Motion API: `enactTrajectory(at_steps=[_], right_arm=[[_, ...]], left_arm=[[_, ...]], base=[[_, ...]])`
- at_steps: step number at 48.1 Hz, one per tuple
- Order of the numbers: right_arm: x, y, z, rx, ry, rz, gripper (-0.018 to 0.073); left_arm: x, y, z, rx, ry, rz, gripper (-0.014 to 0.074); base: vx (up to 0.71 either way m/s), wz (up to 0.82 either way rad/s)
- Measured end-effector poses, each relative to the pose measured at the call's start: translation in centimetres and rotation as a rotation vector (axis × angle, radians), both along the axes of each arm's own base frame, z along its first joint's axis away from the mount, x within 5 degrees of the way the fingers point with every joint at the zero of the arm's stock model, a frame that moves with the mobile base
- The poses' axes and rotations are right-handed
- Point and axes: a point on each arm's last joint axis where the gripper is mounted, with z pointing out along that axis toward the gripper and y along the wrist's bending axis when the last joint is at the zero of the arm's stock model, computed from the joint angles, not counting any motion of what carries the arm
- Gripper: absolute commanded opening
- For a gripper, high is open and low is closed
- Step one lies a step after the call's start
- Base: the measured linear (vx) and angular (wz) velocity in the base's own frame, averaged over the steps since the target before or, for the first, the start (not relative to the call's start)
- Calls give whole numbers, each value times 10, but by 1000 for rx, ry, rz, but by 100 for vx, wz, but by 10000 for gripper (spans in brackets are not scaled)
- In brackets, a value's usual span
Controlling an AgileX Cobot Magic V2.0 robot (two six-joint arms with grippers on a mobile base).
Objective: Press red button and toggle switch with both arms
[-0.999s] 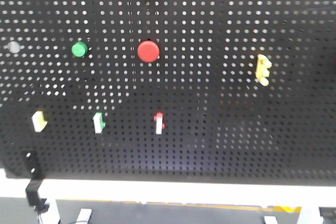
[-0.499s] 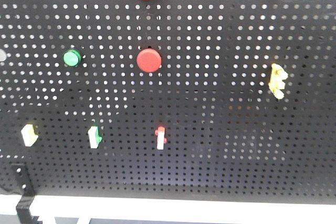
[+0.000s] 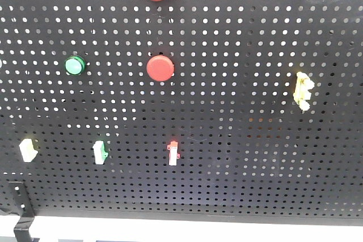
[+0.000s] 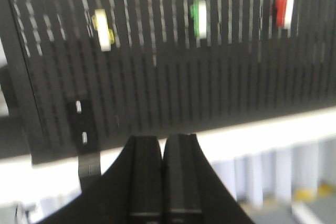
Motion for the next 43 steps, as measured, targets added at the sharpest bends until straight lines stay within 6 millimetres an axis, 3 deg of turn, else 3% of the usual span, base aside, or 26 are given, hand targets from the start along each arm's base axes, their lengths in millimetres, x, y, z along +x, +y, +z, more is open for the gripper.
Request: enactTrajectory(at_steps=[6,11,19,28,35,43], right_arm=[[-1,0,14,49,-83,3,-3],[-10,0,53,57,-185,6,-3],[-23,0,143,20,-331,3,-3],[-7,0,220,2,-337,-2,-3],[12,0,247,23,-309,3,-3],[25,1,246,54,-253,12,-3]], left_arm=[[-1,1,9,-118,-42,-9,2],[-5,2,36,-158,-71,-19,2],[1,-1,126,-99,-128,-14,2],[40,-13,208,12,-81,-9,2],[71,-22,249,33,-64,-11,2],[82,-26,272,2,-69,-25,2]], base=[[0,0],[0,0],[0,0],[0,0],[0,0],[0,0]])
